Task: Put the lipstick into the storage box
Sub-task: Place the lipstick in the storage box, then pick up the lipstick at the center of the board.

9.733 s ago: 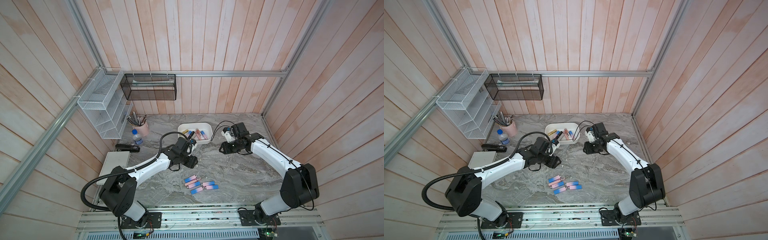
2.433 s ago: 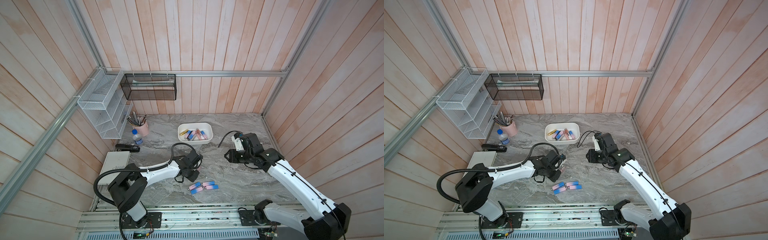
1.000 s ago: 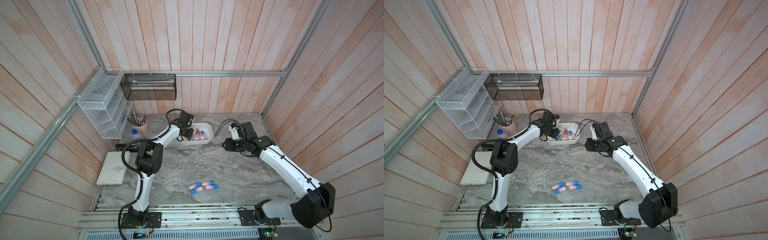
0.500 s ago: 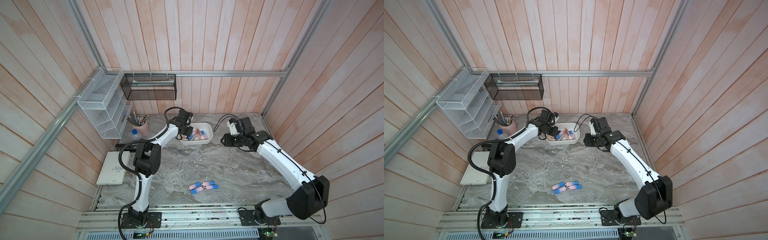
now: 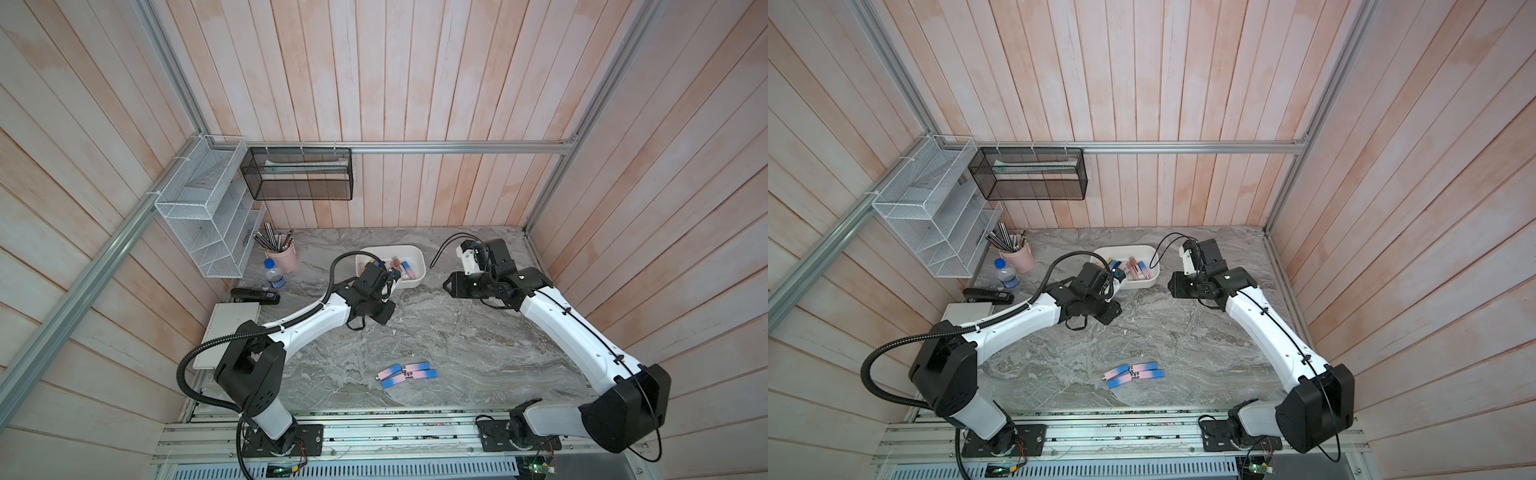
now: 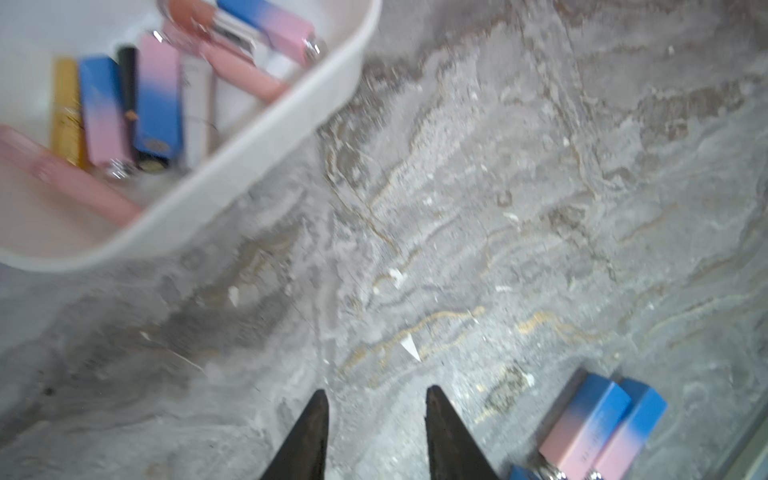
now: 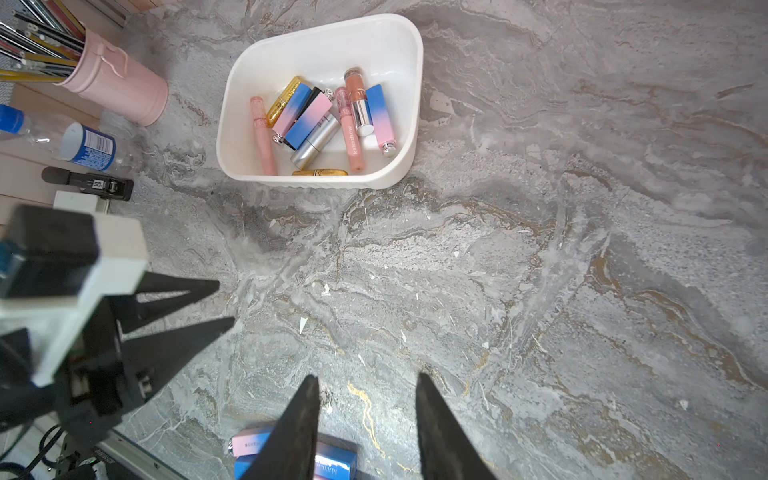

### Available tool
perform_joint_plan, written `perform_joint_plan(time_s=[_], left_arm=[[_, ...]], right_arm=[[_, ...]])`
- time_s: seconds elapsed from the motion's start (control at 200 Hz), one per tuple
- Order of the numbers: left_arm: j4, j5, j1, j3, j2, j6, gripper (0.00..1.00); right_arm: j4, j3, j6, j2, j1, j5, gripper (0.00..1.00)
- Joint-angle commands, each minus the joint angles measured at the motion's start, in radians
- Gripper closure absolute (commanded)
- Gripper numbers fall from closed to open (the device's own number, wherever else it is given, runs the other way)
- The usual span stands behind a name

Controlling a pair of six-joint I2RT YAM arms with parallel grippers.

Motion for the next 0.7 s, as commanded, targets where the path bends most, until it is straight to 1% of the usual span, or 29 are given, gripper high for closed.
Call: perform_joint_plan(time_s=[0.0, 0.11, 0.35, 0.435, 0.505, 0.515, 0.54, 0.695], left_arm=[[0.038, 0.021, -0.047, -0.08, -0.067, -0.1, 0.59], [0.037, 0.012, -0.111, -0.128, -0.083, -0.144, 0.59], [0.035, 0.0, -0.219, -0.195, -0.117, -0.227, 0.59], [0.031, -0.004, -0.246, -0.213, -0.137, -0.249, 0.59], [0.026, -0.005, -0.246, -0.228, -0.149, -0.26, 0.58], [0.024, -0.006, -0.272, -0.228, -0.15, -0.261, 0.58], [0.02, -0.008, -0.286, -0.233, -0.152, -0.266, 0.58], [0.001, -0.018, -0.307, -0.241, -0.155, -0.283, 0.58]], right_arm=[[-0.016, -0.039, 0.007, -0.046, -0.003, -0.031, 0.6], [-0.012, -0.087, 0.022, -0.087, 0.002, -0.045, 0.6], [-0.016, -0.156, 0.052, -0.165, 0.019, -0.047, 0.59], [-0.019, -0.171, 0.059, -0.186, 0.024, -0.047, 0.59], [-0.019, -0.181, 0.065, -0.2, 0.027, -0.052, 0.59], [-0.019, -0.183, 0.066, -0.201, 0.028, -0.054, 0.58], [-0.02, -0.187, 0.068, -0.206, 0.029, -0.058, 0.58], [-0.016, -0.211, 0.097, -0.219, 0.055, -0.097, 0.57]])
